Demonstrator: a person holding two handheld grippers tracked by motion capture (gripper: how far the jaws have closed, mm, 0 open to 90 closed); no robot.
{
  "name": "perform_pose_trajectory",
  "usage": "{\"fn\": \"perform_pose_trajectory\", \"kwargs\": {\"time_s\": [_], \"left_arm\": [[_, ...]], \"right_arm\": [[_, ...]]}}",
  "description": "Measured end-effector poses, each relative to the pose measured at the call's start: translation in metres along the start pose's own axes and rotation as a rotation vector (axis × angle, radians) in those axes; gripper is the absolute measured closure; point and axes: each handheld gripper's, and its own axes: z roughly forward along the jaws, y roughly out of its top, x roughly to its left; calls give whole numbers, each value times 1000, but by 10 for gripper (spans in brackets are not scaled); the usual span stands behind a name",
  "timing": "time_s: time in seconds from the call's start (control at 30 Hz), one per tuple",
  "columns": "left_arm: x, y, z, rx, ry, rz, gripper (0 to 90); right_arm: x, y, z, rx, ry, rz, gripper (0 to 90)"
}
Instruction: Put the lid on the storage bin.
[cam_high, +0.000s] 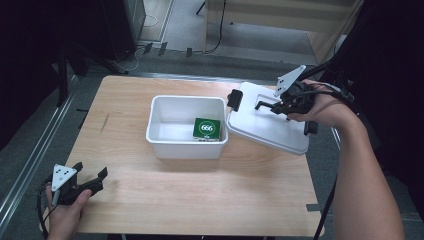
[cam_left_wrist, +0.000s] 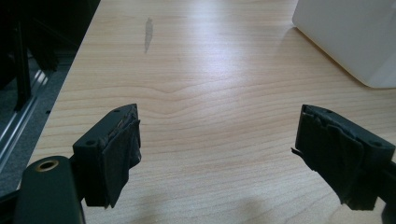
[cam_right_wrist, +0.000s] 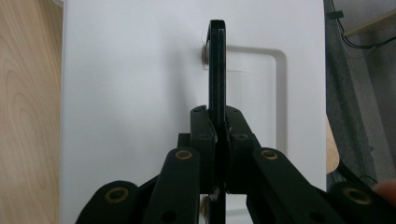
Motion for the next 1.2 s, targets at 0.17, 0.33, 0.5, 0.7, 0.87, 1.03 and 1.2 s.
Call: {"fn": "perform_pose_trajectory", "kwargs": {"time_s": [0.17,0.33,0.5,0.7,0.87,1.03,1.2], "left_arm": [[0,0,0,-1,-1,-1,147],[0,0,0,-3,-3,-1,147],[0,0,0,-6,-3,-3,147],[0,0,-1,-8,-7,-4,147],[0,0,-1,-8,-7,-4,147],[0,0,-1,-7,-6,1,147],[0,0,-1,-10,-6,-4,147]], "right_arm": [[1,12,6,-2,15,-16,855],[5,27,10,-14,33,-20,854],[9,43,16,-18,50,-34,854],[13,60,21,-20,62,-64,854],[16,74,25,-34,71,-87,855],[20,87,32,-38,83,-105,855],[24,98,42,-39,94,-126,855]]}}
